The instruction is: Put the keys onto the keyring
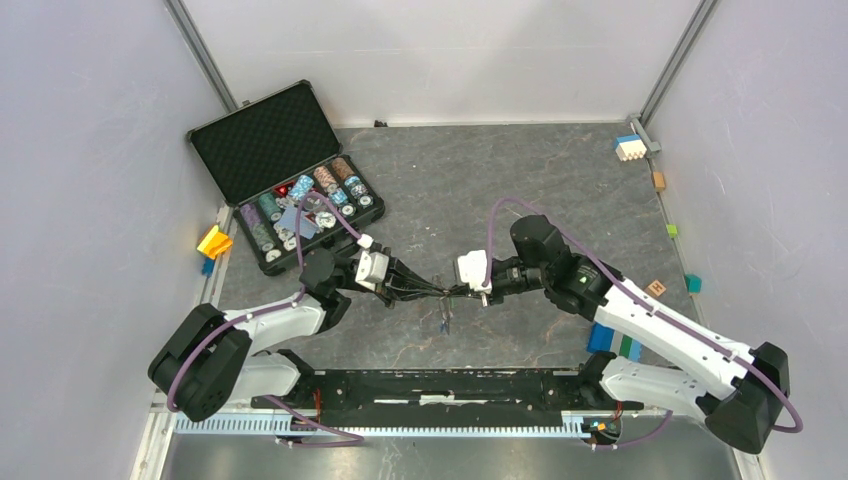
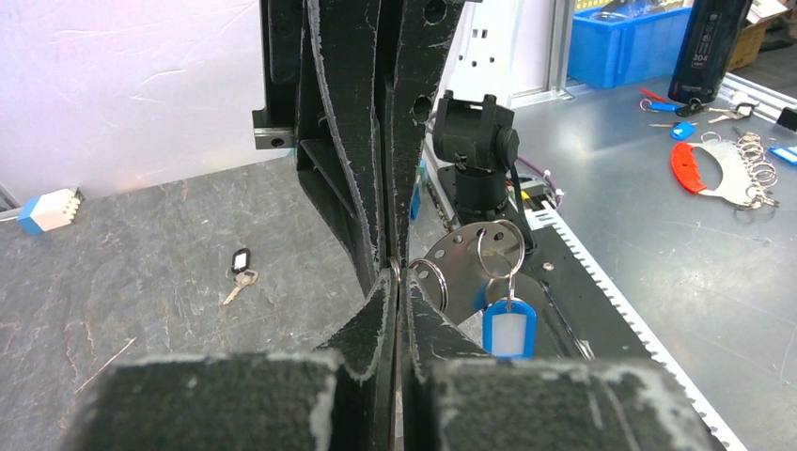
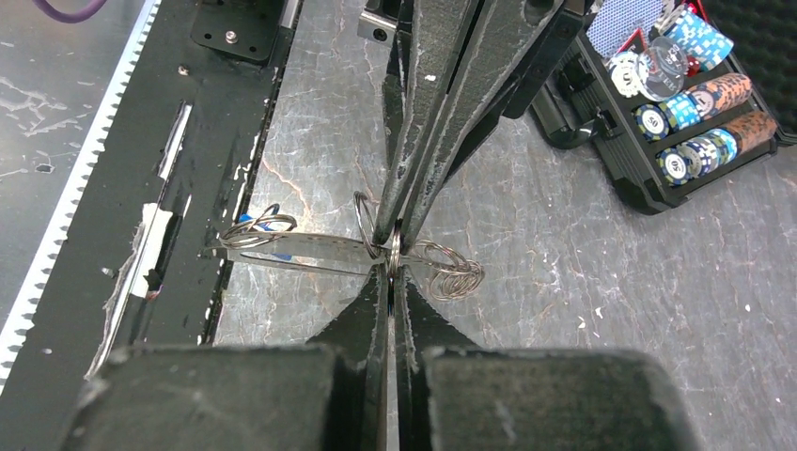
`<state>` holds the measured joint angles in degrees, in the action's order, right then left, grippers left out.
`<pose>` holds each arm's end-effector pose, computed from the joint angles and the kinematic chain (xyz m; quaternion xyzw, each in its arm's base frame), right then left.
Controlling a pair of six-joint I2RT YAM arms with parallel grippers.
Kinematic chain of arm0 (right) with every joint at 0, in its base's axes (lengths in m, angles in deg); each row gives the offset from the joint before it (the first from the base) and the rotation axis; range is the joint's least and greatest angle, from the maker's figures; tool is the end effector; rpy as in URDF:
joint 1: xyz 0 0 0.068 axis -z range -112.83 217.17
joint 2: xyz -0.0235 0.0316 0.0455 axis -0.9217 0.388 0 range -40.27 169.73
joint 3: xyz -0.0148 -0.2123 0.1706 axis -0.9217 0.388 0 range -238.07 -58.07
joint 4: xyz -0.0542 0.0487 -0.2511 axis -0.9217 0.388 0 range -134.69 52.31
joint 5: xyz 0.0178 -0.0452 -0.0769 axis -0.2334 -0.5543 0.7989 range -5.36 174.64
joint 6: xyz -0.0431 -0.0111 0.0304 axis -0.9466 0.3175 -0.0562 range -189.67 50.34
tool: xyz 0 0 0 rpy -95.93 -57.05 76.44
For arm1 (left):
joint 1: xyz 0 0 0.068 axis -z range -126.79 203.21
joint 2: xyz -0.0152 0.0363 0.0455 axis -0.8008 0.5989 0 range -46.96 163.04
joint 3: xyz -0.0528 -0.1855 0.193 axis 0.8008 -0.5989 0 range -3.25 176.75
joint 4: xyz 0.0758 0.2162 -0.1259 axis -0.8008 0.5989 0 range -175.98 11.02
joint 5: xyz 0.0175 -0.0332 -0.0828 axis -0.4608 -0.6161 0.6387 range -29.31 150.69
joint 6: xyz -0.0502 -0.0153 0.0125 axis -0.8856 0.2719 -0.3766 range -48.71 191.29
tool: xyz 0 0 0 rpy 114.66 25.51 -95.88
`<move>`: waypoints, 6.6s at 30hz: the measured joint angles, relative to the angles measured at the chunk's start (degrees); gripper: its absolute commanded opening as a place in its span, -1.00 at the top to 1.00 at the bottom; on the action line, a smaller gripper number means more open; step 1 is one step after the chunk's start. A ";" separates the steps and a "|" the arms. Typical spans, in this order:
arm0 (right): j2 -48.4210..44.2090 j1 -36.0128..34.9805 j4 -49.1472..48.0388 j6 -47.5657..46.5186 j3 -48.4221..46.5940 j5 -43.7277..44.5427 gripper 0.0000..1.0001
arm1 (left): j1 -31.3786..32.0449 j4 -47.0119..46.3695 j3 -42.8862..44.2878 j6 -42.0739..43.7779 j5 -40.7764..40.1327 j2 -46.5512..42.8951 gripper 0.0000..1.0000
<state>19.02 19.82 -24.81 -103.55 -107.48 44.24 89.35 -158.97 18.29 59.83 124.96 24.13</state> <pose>0.1351 0.1809 0.3074 -0.6600 0.5034 0.3518 0.4327 0.1597 -0.1563 0.2513 0.5337 0.3590 -0.5527 0.5299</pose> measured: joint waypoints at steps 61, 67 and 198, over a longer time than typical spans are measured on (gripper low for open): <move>13.97 -10.29 25.79 -3.69 -18.12 32.30 1.00 | 0.59 23.30 5.38 20.83 -5.14 2.08 0.30; 13.97 -10.29 25.77 -3.69 -18.12 32.28 1.00 | 0.63 23.15 5.35 19.89 -5.18 2.12 0.39; -3.74 -0.81 7.74 -8.26 0.52 -1.09 0.26 | 2.69 11.06 6.73 5.38 17.22 -1.62 0.96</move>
<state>15.28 19.01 -17.07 -111.82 -106.96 43.14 92.03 -147.91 25.02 65.20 142.19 22.51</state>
